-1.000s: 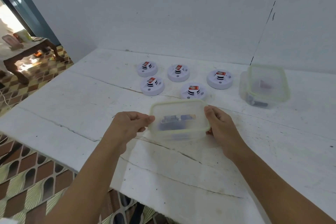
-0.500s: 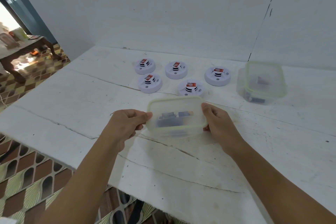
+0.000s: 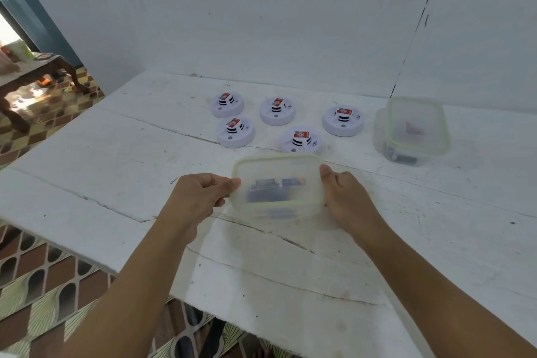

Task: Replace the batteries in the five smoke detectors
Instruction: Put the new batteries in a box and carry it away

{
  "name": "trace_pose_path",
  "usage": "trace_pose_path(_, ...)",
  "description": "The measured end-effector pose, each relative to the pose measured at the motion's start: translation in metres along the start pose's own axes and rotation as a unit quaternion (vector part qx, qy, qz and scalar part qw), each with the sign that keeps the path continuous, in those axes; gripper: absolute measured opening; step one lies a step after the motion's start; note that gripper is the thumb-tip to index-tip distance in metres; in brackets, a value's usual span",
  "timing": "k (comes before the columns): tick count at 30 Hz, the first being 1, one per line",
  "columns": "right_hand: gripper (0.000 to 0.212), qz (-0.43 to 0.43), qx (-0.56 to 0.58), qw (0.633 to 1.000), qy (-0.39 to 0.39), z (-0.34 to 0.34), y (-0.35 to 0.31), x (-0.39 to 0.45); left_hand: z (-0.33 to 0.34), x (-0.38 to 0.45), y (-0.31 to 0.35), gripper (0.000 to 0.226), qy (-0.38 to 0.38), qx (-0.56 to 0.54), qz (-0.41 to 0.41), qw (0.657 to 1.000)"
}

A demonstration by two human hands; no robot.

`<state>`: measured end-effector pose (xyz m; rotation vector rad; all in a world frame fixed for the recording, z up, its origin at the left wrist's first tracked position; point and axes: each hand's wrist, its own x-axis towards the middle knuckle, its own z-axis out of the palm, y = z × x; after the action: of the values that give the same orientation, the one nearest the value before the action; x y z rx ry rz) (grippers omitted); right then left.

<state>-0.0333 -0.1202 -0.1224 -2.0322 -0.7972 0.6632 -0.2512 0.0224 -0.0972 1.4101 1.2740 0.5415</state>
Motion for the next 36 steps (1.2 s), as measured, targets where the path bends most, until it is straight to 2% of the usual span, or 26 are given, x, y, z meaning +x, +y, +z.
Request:
trace_pose_path(4, 0.053, 0.051, 0.048, 0.997, 0.014, 0.01, -0.002, -0.002, 0.003, -0.001, 0.0, 0.022, 0.008, -0.001, 0.003, 1.0)
trace_pose_path(6, 0.055, 0.066, 0.035, 0.997, 0.017, 0.011, -0.002, -0.002, 0.002, -0.002, 0.001, 0.021, 0.01, 0.006, 0.002, 1.0)
trace_pose_path(10, 0.055, 0.035, 0.038, 0.999, 0.001, 0.002, -0.004, 0.0, 0.001, -0.006, 0.005, 0.022, 0.003, 0.024, 0.01, 1.0)
trace_pose_path(11, 0.052, 0.022, 0.034, 0.999, -0.005, 0.0, -0.006, 0.0, 0.002, -0.007, 0.006, 0.023, 0.003, 0.034, 0.016, 0.999)
trace_pose_path(13, 0.036, -0.025, -0.047, 0.999, -0.005, -0.004, -0.008, 0.003, 0.004, -0.012, 0.006, 0.025, 0.031, 0.084, 0.052, 0.995)
trace_pose_path(15, 0.045, -0.097, -0.127, 0.986, 0.037, -0.008, -0.014, 0.007, 0.008, -0.023, 0.004, 0.027, 0.1, 0.174, 0.119, 0.972)
trace_pose_path(17, 0.048, -0.165, -0.145, 0.974, 0.053, -0.008, -0.024, 0.013, 0.017, -0.041, 0.003, 0.026, 0.123, 0.238, 0.205, 0.941)
trace_pose_path(20, 0.043, -0.226, -0.18, 0.957, 0.014, -0.004, -0.033, 0.031, 0.033, -0.062, 0.005, 0.03, 0.058, 0.284, 0.26, 0.921)
trace_pose_path(24, 0.038, -0.237, -0.217, 0.944, -0.071, 0.003, -0.039, 0.045, 0.044, -0.067, 0.011, 0.037, 0.022, 0.326, 0.253, 0.911)
trace_pose_path(32, 0.04, -0.186, -0.245, 0.95, -0.057, -0.007, -0.04, 0.032, 0.028, -0.061, 0.016, 0.029, -0.009, 0.32, 0.229, 0.919)
trace_pose_path(36, 0.034, -0.141, -0.225, 0.961, -0.08, -0.017, -0.039, 0.023, 0.02, -0.051, 0.015, 0.036, -0.029, 0.303, 0.204, 0.931)
